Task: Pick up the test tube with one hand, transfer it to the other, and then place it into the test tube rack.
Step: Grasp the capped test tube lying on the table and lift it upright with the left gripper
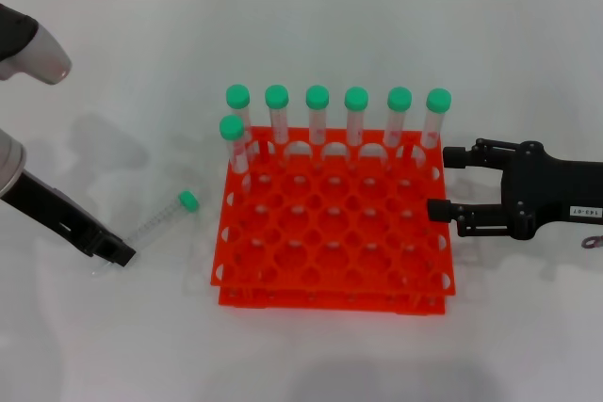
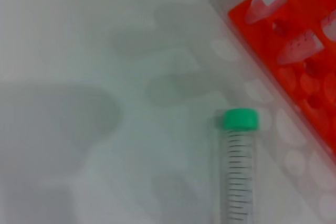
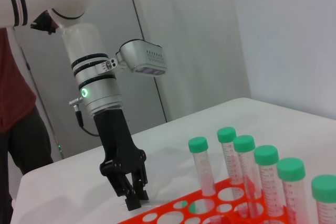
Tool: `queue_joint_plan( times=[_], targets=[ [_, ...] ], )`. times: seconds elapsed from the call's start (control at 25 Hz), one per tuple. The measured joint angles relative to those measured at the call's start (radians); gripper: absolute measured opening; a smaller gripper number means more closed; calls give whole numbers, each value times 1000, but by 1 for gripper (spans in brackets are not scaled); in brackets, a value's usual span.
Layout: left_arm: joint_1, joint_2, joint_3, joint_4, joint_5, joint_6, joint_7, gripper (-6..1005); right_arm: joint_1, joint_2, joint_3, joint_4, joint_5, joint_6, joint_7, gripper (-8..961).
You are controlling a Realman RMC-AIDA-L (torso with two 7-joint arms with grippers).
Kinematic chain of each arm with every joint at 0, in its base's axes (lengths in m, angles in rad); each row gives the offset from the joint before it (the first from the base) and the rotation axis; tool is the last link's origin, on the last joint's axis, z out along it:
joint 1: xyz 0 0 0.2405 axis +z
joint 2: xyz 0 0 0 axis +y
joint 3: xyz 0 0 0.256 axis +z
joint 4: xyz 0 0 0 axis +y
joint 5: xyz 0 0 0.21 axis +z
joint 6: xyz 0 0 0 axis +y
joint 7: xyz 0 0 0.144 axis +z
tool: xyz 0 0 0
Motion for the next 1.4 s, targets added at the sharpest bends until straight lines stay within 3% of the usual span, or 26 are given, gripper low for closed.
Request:
queue_joint_plan(
  times=[0.8,1.4],
  targets=[
    [5,-2,-10,2,-3,0,-10,202,0,0,0,0,8,-3,-2,814],
    [11,8,-73,8,-7,-12,-5,199,0,0,0,0,11,-3,-5,814]
  ],
)
